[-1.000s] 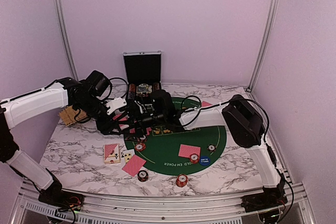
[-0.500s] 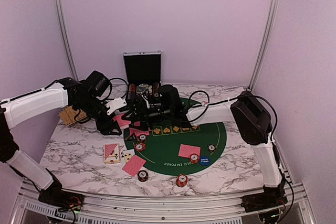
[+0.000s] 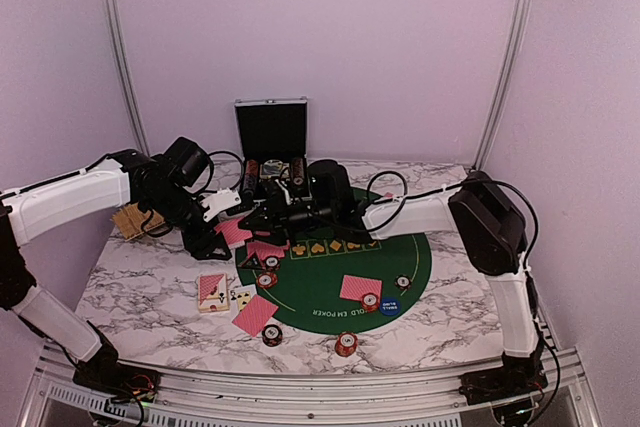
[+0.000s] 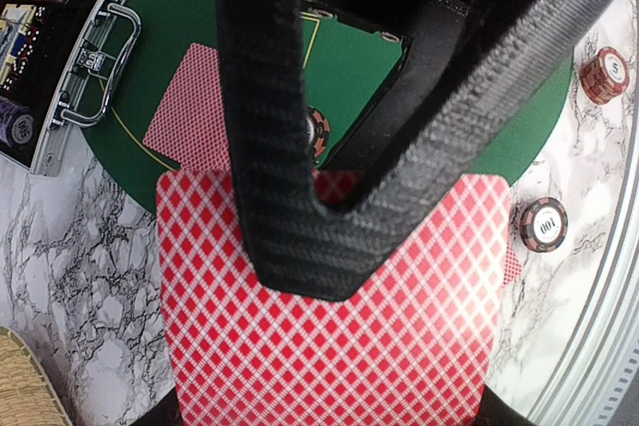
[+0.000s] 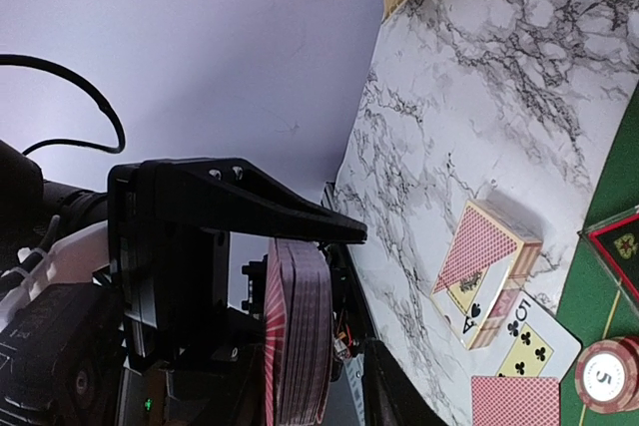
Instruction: Distribute texas hold em gaming equipment
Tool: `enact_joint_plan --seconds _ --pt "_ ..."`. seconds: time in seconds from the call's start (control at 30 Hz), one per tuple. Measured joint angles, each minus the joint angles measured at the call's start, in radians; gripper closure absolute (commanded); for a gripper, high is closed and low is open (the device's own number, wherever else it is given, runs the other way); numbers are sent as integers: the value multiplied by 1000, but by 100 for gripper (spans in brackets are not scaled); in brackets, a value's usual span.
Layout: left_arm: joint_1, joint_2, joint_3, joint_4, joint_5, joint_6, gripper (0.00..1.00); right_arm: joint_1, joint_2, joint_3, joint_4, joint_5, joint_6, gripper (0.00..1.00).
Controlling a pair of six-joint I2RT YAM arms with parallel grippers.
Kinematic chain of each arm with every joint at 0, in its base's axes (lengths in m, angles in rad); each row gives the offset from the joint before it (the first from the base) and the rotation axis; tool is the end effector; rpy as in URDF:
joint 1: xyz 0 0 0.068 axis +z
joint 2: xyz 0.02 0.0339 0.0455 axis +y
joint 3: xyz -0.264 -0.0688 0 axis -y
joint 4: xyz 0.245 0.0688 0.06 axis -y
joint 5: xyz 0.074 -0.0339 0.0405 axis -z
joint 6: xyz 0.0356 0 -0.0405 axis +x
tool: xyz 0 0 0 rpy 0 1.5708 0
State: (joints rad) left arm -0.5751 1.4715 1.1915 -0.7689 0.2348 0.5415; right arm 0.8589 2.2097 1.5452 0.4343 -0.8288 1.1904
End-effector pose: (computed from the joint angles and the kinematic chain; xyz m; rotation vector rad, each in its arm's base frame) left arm 0.2473 -0.1701 0.2720 1.4505 2.1674 -0.3191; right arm 0.3086 0.3978 0.1992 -0.3968 2.3145 2.0086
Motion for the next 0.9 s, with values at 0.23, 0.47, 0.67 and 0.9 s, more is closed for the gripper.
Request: enact_joint_plan --seconds 0.23,0.47,0.67,0.9 --pt "0 0 -3 0 0 0 100 -1 -27 -24 49 -1 42 78" --pt "0 0 -5 0 0 0 100 -1 -35 -40 97 -5 83 74" --pt "0 0 -5 0 0 0 100 -1 -35 -44 108 -18 97 73" --pt "0 0 -5 0 0 0 100 -1 -35 -44 113 -26 105 84"
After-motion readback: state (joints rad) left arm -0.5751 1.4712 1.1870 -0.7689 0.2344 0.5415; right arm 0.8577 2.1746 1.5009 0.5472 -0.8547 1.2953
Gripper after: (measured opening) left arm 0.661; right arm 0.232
